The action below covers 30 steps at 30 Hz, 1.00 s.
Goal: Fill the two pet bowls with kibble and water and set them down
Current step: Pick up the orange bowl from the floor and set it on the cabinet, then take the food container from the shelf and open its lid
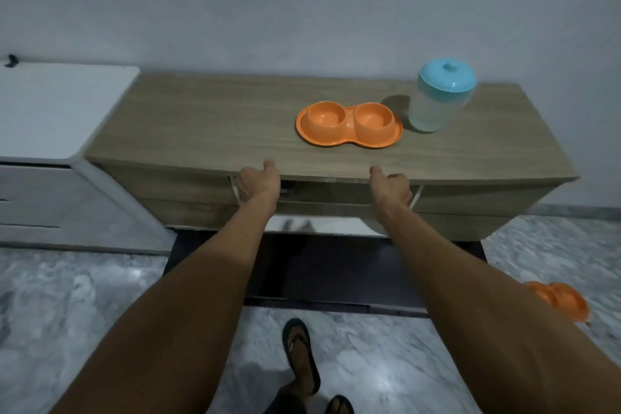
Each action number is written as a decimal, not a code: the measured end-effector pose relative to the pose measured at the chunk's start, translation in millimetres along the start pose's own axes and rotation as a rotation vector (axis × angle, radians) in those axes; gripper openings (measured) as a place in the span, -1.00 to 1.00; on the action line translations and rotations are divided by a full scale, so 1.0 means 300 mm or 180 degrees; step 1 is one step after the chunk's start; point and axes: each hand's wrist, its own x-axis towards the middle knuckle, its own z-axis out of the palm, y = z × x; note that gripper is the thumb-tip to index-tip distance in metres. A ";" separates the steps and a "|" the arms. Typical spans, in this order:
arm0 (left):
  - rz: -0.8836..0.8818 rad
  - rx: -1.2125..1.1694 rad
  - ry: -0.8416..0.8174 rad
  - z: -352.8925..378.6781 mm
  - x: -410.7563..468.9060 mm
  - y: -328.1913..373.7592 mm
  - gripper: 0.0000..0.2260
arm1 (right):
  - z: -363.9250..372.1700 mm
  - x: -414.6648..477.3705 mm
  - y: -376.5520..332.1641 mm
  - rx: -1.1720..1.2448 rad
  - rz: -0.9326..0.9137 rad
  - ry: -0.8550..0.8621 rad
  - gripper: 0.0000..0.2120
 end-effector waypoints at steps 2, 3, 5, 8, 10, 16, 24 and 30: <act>-0.0081 -0.0072 0.0017 -0.059 -0.024 -0.063 -0.56 | 0.006 -0.058 0.065 0.0043 0.0037 -0.0090 -0.50; -0.0128 -0.0134 -0.0003 -0.080 -0.031 -0.091 -0.59 | 0.014 -0.079 0.091 0.0064 0.0050 -0.0113 -0.51; -0.0179 -0.0159 -0.0027 -0.108 -0.029 -0.144 -0.61 | 0.040 -0.104 0.137 0.0066 0.0058 -0.0178 -0.56; -0.0159 -0.0024 -0.0010 -0.118 0.016 -0.222 -0.62 | 0.114 -0.095 0.226 -0.0016 0.0006 -0.0266 -0.72; -0.0074 0.0016 -0.0022 -0.099 0.081 -0.282 -0.62 | 0.189 -0.076 0.295 -0.0023 -0.0103 -0.0332 -0.79; 0.0545 0.0097 -0.0223 0.037 0.335 -0.465 -0.62 | 0.497 0.071 0.479 -0.0007 -0.0629 -0.0585 -0.77; 0.1216 -0.0086 -0.0296 0.259 0.627 -0.623 -0.52 | 0.789 0.298 0.561 0.0307 -0.1431 -0.0425 -0.73; 0.1095 -0.0077 -0.0113 0.311 0.708 -0.617 -0.56 | 0.870 0.358 0.522 0.0259 -0.1545 -0.0607 -0.64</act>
